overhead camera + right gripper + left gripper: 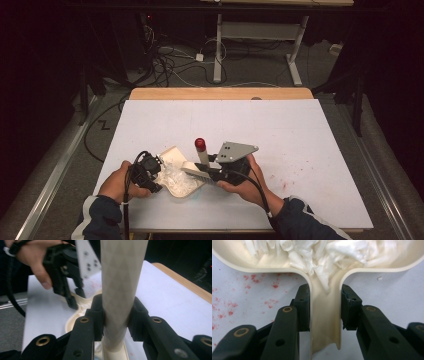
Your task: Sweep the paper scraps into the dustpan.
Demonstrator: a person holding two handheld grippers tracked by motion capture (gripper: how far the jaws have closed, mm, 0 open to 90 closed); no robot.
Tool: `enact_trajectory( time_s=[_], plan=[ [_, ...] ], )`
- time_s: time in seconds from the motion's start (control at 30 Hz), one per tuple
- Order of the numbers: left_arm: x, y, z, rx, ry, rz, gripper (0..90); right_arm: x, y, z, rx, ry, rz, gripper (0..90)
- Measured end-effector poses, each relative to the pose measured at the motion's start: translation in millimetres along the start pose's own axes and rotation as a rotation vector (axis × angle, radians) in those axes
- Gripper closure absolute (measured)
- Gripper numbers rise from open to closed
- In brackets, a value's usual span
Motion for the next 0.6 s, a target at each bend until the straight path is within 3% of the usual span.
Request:
enact_trajectory(
  time_s=[0.1, 0.23, 0.33, 0.5, 0.6],
  plan=[
    [-0.5, 0.2, -0.7, -0.001, -0.004, 0.005, 63.3, 7.1, -9.9, -3.9, 0.004, 0.02, -0.003, 71.4],
    [-1.5, 0.6, -0.8, -0.003, -0.001, 0.005, 63.3, 8.7, -13.2, -0.3, -0.03, 0.043, -0.021, 71.4],
    [-2.0, 0.7, -1.2, -0.005, 0.002, 0.007, 63.3, 10.5, -5.2, 7.1, -0.047, 0.027, 0.004, 71.4],
    [-1.8, 1.2, -0.9, -0.004, 0.001, 0.004, 63.3, 16.8, 14.8, 19.9, -0.084, -0.005, 0.095, 71.3],
    [-1.7, 1.1, -0.8, -0.003, 0.0, 0.001, 63.3, 17.4, 21.0, 27.9, -0.115, -0.013, 0.107, 71.4]
  ],
)
Point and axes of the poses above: each handheld gripper's, and its own axes: y roughly backward along the jaws, x roughly out of its top, z roughly to its right, the point moved 7 cm from there along -y, roughly forward along the jaws, and after that the axes turned 15 degrees about x, right-handed, at the moved point
